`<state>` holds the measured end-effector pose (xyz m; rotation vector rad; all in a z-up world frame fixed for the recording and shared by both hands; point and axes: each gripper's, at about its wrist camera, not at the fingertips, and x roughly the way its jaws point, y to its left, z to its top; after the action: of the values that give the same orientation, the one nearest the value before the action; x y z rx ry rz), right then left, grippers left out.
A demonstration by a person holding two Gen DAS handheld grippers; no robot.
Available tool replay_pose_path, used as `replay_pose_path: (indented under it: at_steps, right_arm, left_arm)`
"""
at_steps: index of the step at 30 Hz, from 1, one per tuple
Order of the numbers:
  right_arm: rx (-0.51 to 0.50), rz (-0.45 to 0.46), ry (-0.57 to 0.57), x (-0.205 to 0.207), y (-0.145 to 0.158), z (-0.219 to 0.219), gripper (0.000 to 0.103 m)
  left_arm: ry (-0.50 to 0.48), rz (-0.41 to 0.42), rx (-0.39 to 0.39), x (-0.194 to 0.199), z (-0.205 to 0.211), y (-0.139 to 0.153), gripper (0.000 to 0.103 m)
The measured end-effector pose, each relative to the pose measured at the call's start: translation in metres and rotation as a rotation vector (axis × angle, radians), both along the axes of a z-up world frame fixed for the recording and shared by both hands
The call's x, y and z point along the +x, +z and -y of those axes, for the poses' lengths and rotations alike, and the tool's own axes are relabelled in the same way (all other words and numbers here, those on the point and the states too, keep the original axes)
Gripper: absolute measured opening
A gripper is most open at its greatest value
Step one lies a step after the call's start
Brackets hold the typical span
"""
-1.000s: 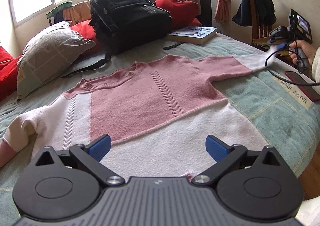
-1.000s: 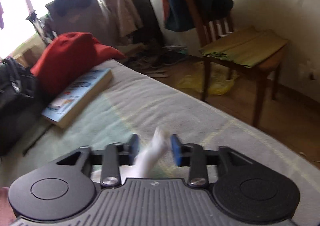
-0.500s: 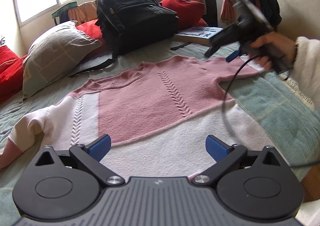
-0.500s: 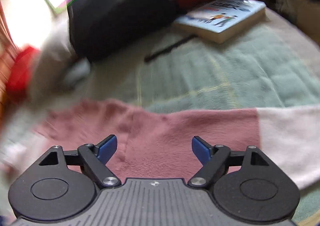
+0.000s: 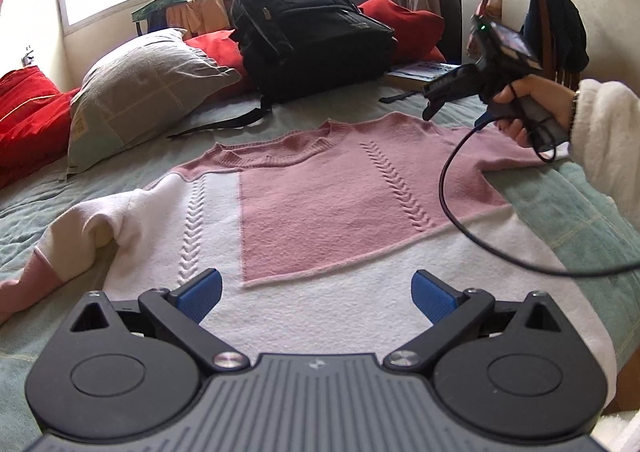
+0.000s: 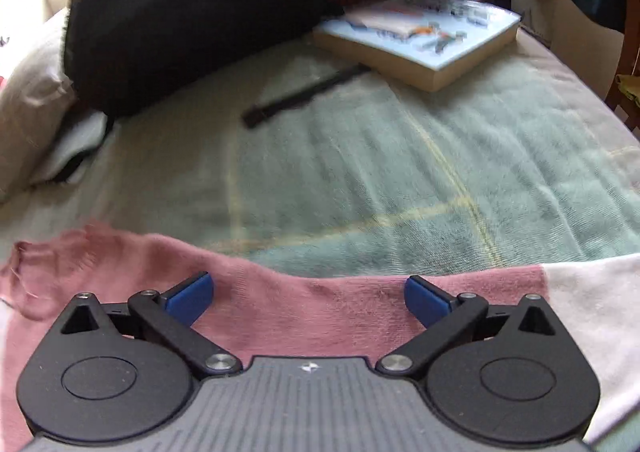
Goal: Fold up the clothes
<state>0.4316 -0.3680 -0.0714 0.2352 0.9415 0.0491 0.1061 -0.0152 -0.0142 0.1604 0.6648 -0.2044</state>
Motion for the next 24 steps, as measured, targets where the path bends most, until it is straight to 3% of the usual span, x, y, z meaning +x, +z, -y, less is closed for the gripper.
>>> replay_pose_path:
  at_steps: [3, 8, 13, 16, 20, 24]
  right_arm:
    - [0.005, -0.053, 0.026, 0.003, -0.003, -0.019, 0.103]
    - [-0.147, -0.043, -0.007, 0.027, -0.024, -0.044, 0.103]
    - [-0.128, -0.027, 0.030, 0.038, -0.016, -0.035, 0.103]
    - [-0.128, 0.061, 0.097, 0.005, 0.005, -0.028, 0.103]
    - [-0.072, 0.195, 0.316, -0.061, 0.023, -0.021, 0.103]
    - [-0.056, 0.211, 0.348, -0.088, 0.010, -0.009, 0.103]
  left_arm:
    - [-0.002, 0.005, -0.003, 0.002, -0.002, -0.001, 0.101]
    - [0.013, 0.000, -0.017, 0.000, -0.011, -0.002, 0.101]
    - [0.037, 0.004, -0.030, -0.003, -0.021, -0.002, 0.101]
    - [0.036, 0.006, -0.033, -0.004, -0.024, -0.003, 0.101]
    - [0.027, 0.012, -0.029, -0.004, -0.023, -0.002, 0.101]
    - [0.001, 0.018, -0.028, -0.008, -0.015, -0.001, 0.101]
